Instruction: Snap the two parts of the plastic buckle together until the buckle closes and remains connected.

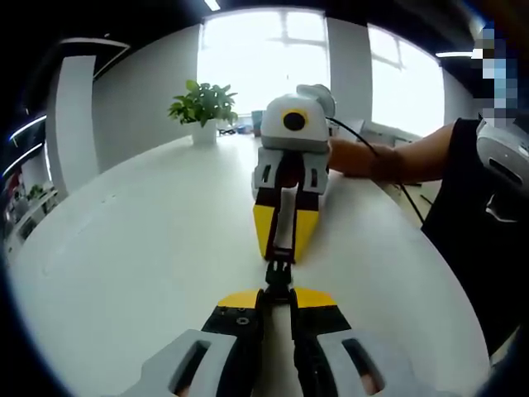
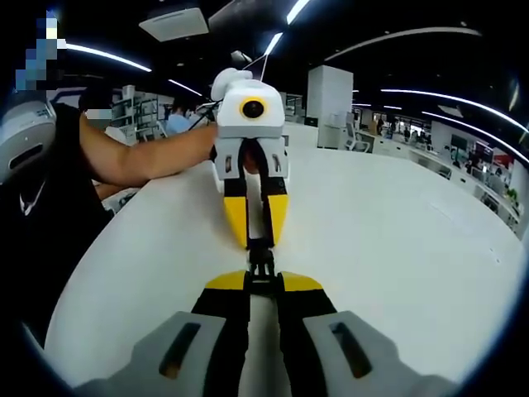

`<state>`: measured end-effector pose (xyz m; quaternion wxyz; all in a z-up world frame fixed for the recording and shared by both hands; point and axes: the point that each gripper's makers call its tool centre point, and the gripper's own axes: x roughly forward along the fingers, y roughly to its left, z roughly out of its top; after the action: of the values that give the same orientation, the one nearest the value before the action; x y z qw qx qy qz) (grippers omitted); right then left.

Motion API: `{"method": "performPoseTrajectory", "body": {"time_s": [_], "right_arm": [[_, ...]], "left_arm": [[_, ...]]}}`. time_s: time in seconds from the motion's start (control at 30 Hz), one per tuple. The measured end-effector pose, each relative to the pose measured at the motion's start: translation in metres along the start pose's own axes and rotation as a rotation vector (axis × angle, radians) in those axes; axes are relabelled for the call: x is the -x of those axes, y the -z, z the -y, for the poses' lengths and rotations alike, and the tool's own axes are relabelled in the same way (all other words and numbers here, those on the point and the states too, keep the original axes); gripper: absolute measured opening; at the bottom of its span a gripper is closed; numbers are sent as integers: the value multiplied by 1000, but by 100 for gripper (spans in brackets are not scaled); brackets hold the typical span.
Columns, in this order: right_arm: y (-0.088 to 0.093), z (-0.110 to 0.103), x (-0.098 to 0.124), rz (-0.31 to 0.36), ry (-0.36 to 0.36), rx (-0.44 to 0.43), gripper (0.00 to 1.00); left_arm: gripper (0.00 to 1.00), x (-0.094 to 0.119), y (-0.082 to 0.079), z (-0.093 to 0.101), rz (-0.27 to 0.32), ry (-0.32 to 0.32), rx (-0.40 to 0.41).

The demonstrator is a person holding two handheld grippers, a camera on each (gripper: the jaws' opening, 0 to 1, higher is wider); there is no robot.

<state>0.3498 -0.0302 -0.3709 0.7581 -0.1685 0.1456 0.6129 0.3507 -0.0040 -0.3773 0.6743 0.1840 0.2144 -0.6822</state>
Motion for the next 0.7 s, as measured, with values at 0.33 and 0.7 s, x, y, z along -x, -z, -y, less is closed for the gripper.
{"method": "performPoseTrajectory", "body": {"time_s": [0.33, 0.7], "right_arm": [[0, -2, 1, 3, -2, 3, 12], [1, -3, 1, 3, 0, 7, 12]], "left_arm": [[11, -1, 0, 0, 2, 2, -2], [11, -1, -1, 1, 1, 1, -2]]}}
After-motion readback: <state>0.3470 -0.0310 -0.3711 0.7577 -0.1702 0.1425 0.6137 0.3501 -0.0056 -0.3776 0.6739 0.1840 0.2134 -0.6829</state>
